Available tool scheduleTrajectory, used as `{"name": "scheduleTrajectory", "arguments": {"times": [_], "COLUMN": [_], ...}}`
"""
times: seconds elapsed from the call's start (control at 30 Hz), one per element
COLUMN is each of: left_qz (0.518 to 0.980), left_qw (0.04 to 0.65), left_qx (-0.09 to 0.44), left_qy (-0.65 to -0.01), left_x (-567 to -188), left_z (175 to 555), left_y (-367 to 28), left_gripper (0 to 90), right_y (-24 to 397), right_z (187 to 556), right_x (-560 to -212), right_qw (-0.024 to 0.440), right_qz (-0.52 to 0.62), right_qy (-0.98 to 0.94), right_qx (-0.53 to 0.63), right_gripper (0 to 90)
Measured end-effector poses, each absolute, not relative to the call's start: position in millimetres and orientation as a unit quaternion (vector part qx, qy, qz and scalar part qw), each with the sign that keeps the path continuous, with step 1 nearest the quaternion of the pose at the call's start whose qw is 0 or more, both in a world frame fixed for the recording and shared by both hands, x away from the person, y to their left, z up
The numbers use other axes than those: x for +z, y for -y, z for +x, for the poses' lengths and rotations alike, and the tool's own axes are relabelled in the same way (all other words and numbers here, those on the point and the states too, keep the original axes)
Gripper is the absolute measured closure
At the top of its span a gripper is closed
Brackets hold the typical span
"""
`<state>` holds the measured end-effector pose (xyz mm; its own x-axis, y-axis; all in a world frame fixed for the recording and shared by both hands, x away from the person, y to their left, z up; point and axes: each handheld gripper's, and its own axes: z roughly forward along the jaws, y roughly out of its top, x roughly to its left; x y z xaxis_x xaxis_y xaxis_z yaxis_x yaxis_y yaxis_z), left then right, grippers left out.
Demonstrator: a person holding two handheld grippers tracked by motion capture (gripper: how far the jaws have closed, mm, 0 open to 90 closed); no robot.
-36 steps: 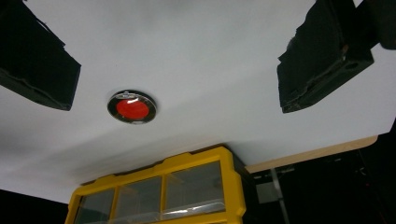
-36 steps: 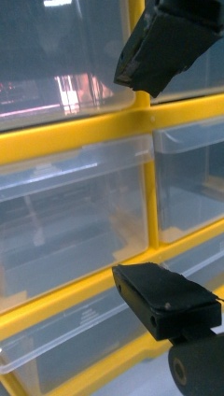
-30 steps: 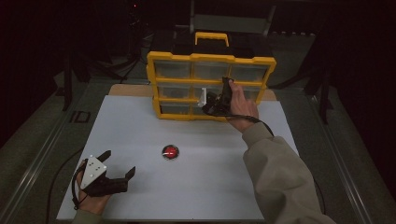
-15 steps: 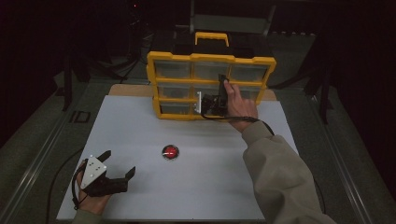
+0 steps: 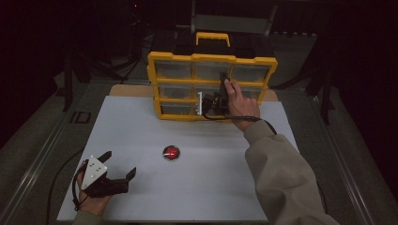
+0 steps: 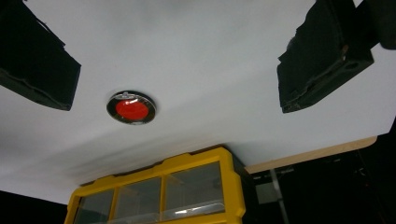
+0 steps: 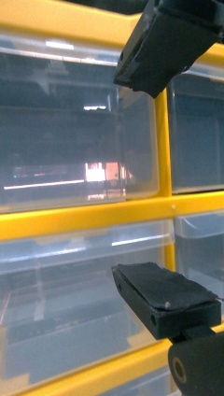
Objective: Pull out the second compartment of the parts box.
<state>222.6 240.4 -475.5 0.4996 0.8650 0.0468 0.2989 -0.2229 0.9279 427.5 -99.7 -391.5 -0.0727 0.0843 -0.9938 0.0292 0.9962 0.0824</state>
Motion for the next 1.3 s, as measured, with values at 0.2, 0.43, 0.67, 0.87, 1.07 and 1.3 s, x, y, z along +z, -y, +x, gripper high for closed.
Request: {"name": "scheduleTrajectory", "arguments": {"times": [0.2, 0.43, 0.67, 0.87, 1.07, 1.3], "left_qz": [0.723, 0.724, 0.723, 0.723, 0.724, 0.723], "left_qw": [0.476, 0.476, 0.476, 0.477, 0.476, 0.477], "left_qx": [0.297, 0.298, 0.297, 0.296, 0.296, 0.297], "left_qy": [-0.402, -0.402, -0.402, -0.403, -0.402, -0.402], "left_x": [-475, -475, -475, -475, -475, -475], "left_z": [223, 222, 222, 222, 222, 222], "left_y": [-241, -240, -241, -241, -241, -241], "left_gripper": [0.0, 0.0, 0.0, 0.0, 0.0, 0.0], "right_y": [100, 100, 101, 101, 101, 101], "right_z": [426, 425, 426, 427, 429, 431], "right_x": [-385, -380, -375, -370, -369, -367], "right_qw": [0.692, 0.707, 0.713, 0.720, 0.739, 0.741], "right_qz": [0.034, 0.028, 0.028, 0.031, 0.028, 0.022], "right_qy": [-0.721, -0.707, -0.700, -0.693, -0.673, -0.671], "right_qx": [0.019, 0.023, 0.025, 0.025, 0.023, 0.021], "right_gripper": [9.0, 9.5, 9.5, 9.6, 13.1, 13.0]}}
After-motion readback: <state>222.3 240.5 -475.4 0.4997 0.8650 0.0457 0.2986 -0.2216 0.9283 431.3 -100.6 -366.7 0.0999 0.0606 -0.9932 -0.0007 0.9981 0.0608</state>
